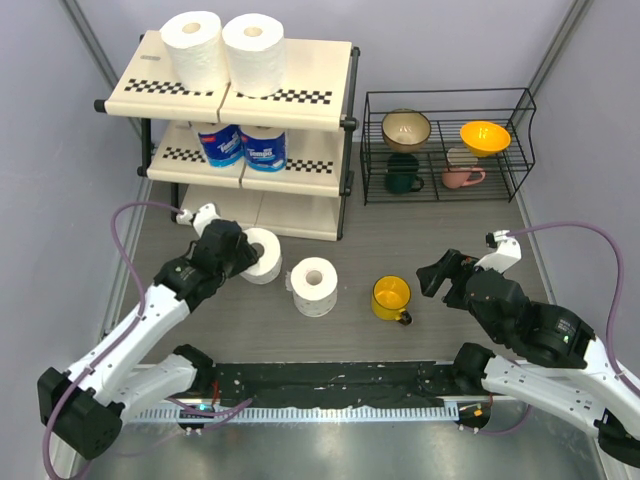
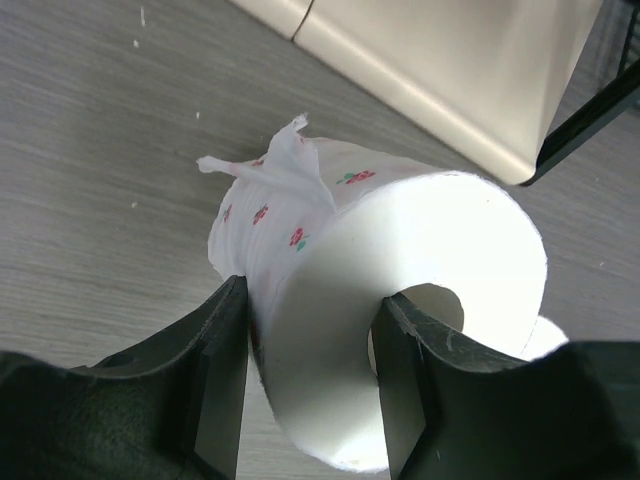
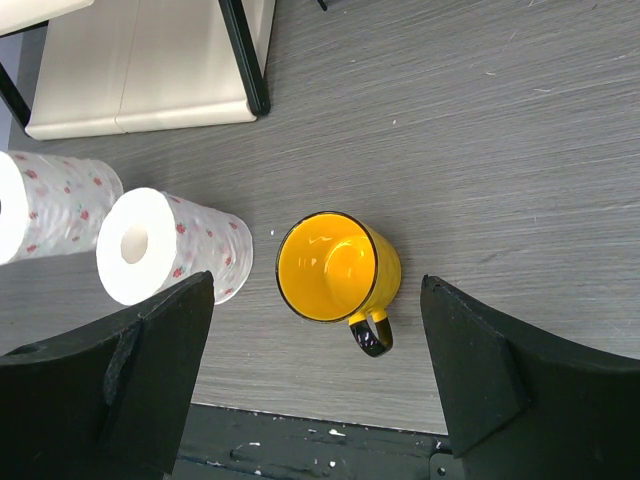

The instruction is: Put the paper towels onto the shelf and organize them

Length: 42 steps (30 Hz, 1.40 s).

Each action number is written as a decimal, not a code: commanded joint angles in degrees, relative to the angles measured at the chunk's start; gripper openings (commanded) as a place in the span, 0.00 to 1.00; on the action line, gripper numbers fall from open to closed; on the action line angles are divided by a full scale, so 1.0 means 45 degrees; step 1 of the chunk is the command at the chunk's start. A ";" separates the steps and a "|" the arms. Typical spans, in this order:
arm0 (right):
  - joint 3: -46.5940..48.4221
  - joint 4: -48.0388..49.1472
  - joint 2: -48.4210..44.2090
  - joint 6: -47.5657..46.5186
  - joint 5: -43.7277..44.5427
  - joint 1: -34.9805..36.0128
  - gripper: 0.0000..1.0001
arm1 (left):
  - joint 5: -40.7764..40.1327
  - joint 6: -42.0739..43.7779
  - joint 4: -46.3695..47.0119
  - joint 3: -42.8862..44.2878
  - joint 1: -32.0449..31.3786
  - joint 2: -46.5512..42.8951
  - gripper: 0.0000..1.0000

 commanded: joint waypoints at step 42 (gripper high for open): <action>0.1244 -0.0714 -0.0360 -0.0213 0.1071 0.0048 0.90 | 0.1115 -0.0140 0.7837 0.2273 0.5064 0.6173 0.43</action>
